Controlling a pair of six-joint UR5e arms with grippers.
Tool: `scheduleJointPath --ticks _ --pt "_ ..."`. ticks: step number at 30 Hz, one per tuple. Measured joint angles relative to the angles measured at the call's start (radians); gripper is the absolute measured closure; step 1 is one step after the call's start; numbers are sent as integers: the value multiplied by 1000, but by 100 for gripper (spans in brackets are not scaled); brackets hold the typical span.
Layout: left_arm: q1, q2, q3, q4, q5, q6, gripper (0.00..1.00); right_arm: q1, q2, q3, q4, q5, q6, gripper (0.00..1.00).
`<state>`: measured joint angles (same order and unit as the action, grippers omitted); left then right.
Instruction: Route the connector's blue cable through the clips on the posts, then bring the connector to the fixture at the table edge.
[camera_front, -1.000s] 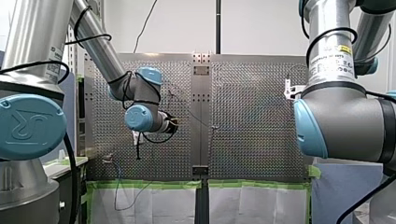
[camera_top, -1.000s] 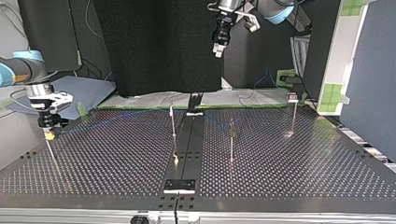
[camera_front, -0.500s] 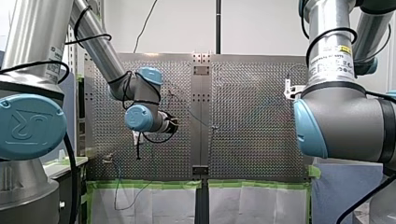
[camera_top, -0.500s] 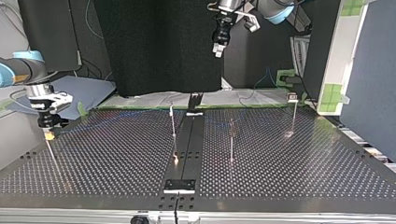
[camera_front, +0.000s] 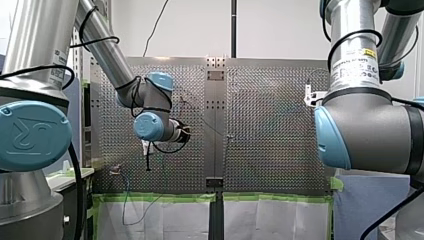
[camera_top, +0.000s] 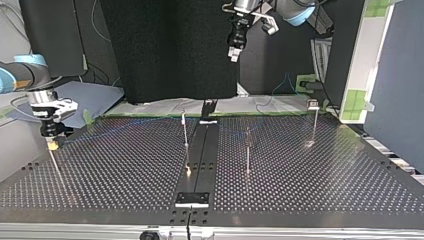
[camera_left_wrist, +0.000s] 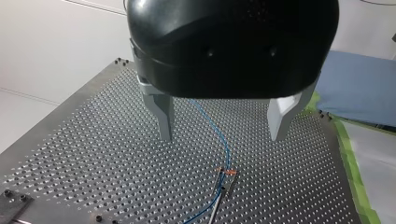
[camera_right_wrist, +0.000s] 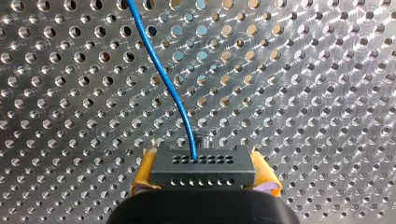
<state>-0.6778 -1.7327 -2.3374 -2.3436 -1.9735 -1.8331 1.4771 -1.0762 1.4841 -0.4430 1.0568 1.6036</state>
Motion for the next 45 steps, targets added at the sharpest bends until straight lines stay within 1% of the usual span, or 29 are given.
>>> scheduleJointPath --ticks 16,27,28,29,30,31,32,34,35,36,37,38,39,40,41,42,43,44,45 --pt "4 0 0 1 0 1 2 8 1 0 0 1 -7 100" --pt "4 0 0 1 0 1 2 9 3 0 -2 15 -17 100" --pt "4 0 0 1 0 1 2 9 3 0 -2 16 -18 95" --pt "4 0 0 1 0 1 2 9 3 0 -3 17 -19 95" --pt "4 0 0 1 0 1 2 9 3 0 -3 17 -19 88" --pt "4 0 0 1 0 1 2 9 4 0 -3 18 -20 84" --pt "4 0 0 1 0 1 2 9 4 0 -3 18 -20 84" --pt "4 0 0 1 0 1 2 9 4 0 -2 18 -20 75" --pt "4 0 0 1 0 1 2 9 5 0 -2 19 -20 75" --pt "4 0 0 1 0 2 2 9 5 -1 -1 19 -20 70" --pt "4 0 0 1 0 2 2 9 5 -1 -1 19 -20 61" --pt "4 0 0 1 0 2 2 9 6 -1 -1 19 -21 61" --pt "4 0 0 1 0 2 2 9 6 -1 -1 19 -21 54" --pt "4 0 0 1 0 2 2 9 6 -1 -1 19 -21 43" --pt "4 0 0 1 0 2 2 9 7 0 -1 19 -22 43" --pt "4 0 0 1 0 2 2 9 7 0 0 19 -22 32" --pt "4 0 0 1 0 2 2 9 7 0 0 19 -22 25" --pt "4 0 0 1 0 2 2 9 7 0 1 19 -22 25" --pt "4 0 0 1 0 2 2 9 8 0 1 19 -22 18"
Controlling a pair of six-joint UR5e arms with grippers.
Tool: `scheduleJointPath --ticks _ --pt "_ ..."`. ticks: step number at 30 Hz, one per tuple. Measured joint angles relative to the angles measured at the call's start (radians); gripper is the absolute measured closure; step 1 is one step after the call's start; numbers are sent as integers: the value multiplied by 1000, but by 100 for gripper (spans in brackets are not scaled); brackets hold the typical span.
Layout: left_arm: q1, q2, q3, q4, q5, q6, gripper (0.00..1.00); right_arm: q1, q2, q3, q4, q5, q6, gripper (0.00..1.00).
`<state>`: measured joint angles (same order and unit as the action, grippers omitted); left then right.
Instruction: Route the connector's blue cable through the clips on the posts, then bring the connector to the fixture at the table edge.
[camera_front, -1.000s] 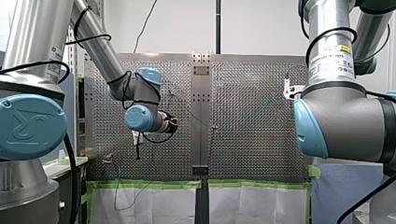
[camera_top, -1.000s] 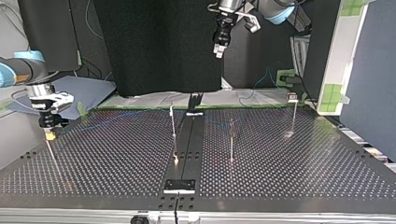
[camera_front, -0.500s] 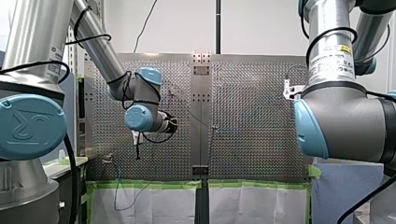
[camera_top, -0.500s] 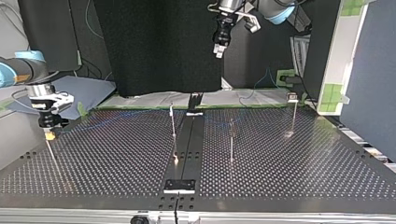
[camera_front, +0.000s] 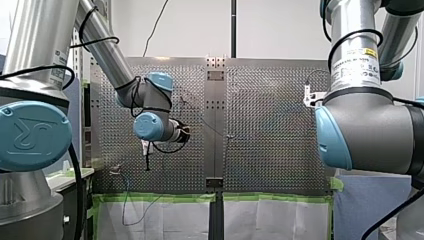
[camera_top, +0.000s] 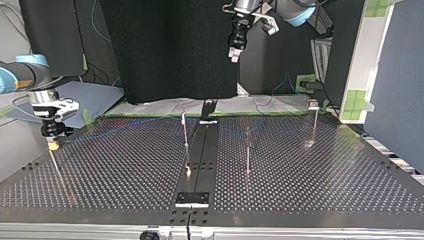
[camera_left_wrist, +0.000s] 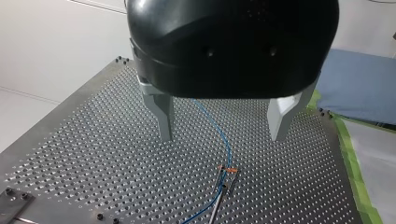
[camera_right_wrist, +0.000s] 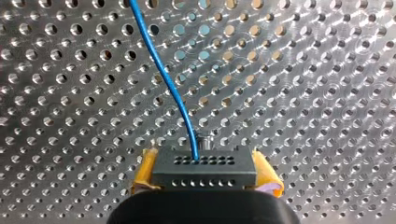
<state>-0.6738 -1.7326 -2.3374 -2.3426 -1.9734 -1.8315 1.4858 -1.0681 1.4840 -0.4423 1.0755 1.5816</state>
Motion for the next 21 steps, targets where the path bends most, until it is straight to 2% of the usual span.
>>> scheduleJointPath --ticks 3,4,12,15,16,18,19,21 --pt "0 0 0 0 0 0 2 0 2 0 1 0 0 18" --pt "0 0 0 0 0 0 2 0 1 0 1 0 0 13" --pt "0 0 0 0 0 0 2 3 3 0 -1 1 0 13" --pt "1 0 0 0 0 0 2 4 4 0 -2 1 1 10" --pt "1 0 0 0 0 0 2 4 4 1 -4 1 2 6" --pt "1 0 0 0 0 -1 2 5 4 1 -6 1 3 6" --pt "1 0 0 0 0 -1 2 5 4 1 -8 2 4 2" --pt "1 0 0 0 0 -1 2 6 4 1 -9 2 5 2"
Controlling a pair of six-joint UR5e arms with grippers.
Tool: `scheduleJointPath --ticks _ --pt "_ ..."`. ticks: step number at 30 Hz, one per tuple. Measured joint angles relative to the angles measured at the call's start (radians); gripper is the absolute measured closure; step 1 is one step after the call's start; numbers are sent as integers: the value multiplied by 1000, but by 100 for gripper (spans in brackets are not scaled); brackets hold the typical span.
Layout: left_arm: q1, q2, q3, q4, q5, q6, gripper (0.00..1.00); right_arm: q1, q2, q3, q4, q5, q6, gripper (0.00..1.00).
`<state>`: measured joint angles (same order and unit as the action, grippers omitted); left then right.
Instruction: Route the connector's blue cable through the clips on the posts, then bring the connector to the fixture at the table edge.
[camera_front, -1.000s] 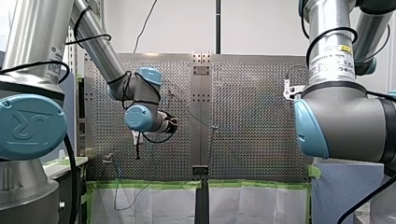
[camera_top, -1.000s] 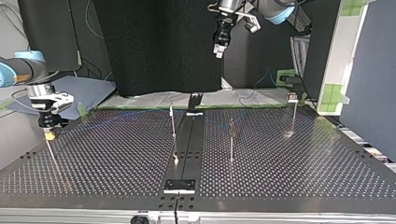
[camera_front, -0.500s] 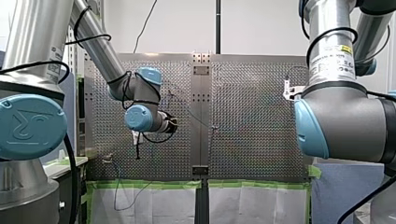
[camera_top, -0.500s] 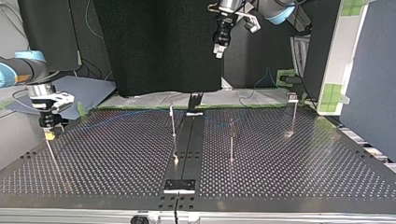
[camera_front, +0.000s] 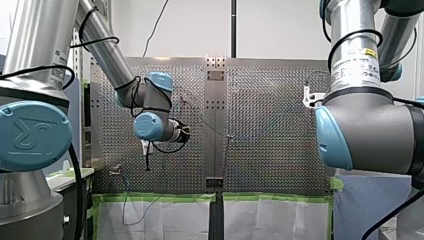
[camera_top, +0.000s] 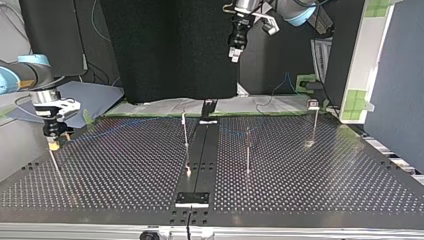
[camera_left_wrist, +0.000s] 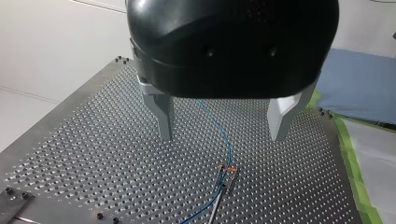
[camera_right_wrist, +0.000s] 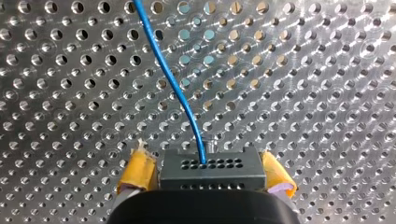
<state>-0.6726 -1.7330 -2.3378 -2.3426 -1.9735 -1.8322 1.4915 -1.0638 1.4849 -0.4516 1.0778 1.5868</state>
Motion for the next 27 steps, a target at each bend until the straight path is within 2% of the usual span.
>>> scheduleJointPath --ticks 17,27 --pt "0 0 0 0 0 -1 2 0 -1 -1 -12 9 15 2" --pt "0 0 0 -1 0 -1 2 2 -1 -1 -13 14 18 2"
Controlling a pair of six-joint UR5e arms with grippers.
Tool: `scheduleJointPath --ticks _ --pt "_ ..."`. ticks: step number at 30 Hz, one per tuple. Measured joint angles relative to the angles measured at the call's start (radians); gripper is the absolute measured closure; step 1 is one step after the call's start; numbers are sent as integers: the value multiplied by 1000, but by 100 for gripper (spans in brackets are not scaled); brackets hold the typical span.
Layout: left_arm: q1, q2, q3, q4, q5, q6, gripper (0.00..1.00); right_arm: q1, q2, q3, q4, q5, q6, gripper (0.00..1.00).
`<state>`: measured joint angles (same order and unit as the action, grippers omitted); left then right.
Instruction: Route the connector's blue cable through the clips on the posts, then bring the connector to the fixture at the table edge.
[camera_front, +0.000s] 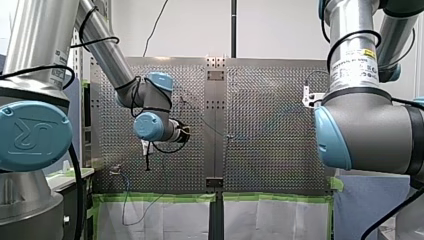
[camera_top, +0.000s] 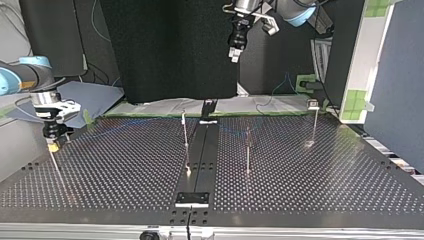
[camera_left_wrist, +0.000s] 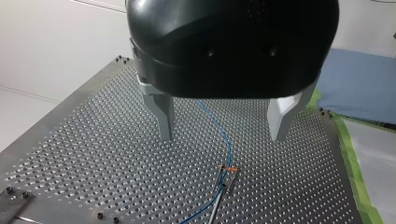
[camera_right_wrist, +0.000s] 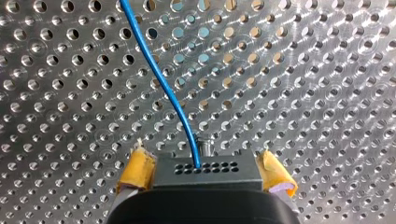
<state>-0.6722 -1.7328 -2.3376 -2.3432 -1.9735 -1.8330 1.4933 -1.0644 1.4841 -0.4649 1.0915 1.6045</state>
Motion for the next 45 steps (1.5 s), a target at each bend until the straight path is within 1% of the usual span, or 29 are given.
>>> scheduleJointPath --ticks 4,8,17,26,38,45 --pt "0 0 0 0 0 0 2 0 0 0 0 7 0 2" --pt "0 0 0 1 -1 0 2 0 0 0 0 24 0 2" --pt "0 0 0 1 -1 0 2 1 -1 0 0 40 0 2" --pt "0 0 0 1 -1 0 2 4 -1 -2 -1 41 -2 2" --pt "0 0 0 1 -2 0 2 12 -4 -4 8 40 -7 2" --pt "0 0 -1 1 -2 0 2 13 -7 -3 15 39 -7 2"
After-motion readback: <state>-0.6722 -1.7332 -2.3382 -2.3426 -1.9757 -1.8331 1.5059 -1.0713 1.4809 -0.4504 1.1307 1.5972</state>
